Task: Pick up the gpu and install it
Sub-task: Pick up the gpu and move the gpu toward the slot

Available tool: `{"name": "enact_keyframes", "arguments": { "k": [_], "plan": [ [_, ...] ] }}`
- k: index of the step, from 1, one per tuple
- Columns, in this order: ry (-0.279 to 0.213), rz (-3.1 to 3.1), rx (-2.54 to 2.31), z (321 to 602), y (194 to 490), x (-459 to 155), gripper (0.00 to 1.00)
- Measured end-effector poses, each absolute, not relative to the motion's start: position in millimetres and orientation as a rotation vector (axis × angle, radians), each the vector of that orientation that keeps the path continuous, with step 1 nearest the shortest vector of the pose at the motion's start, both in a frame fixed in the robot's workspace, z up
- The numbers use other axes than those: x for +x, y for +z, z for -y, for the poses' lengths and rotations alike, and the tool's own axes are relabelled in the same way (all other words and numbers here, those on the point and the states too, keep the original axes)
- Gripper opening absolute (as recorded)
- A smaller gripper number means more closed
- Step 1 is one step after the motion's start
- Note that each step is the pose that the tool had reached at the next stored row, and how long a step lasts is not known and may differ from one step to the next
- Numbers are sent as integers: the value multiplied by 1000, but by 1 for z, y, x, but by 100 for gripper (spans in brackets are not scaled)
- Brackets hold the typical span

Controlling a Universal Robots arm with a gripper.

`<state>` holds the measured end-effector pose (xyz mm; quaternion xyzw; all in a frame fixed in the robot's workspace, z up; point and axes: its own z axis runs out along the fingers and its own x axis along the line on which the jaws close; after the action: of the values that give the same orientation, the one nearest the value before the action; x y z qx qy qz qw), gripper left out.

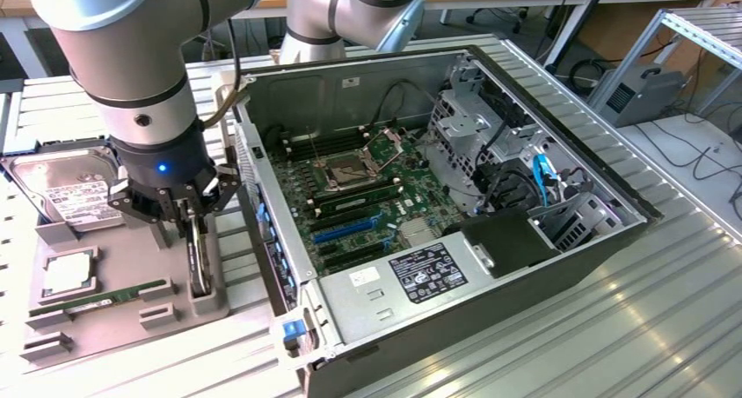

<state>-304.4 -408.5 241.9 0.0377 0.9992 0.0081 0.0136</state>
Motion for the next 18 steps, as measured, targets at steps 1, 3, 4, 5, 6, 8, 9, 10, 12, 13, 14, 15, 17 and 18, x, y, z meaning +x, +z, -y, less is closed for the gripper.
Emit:
{"name": "enact_keyframes", "arguments": {
  "k": [1, 3, 4, 5, 6, 8, 9, 10, 12, 13, 14, 15, 17, 18],
  "plan": [
    [25, -3112, 117, 409, 242, -304, 27],
    [25, -3112, 117, 409, 242, -304, 27],
    [25, -3112, 117, 409, 242, -304, 27],
    [25, -3112, 117, 409, 242, -304, 27],
    [25, -3112, 117, 409, 242, -304, 27],
    [25, -3112, 118, 409, 242, -304, 27],
    [25, -3112, 117, 409, 242, -304, 27],
    [25, -3112, 117, 409, 242, -304, 27],
    [25, -3112, 117, 409, 242, -304, 27],
    [25, -3112, 117, 409, 242, -304, 27],
    [25, -3112, 117, 409, 242, -304, 27],
    [25, -3112, 117, 409, 242, -304, 27],
    [25, -3112, 117, 409, 242, -304, 27],
    [25, -3112, 117, 409, 242, -304, 27]
  ]
}}
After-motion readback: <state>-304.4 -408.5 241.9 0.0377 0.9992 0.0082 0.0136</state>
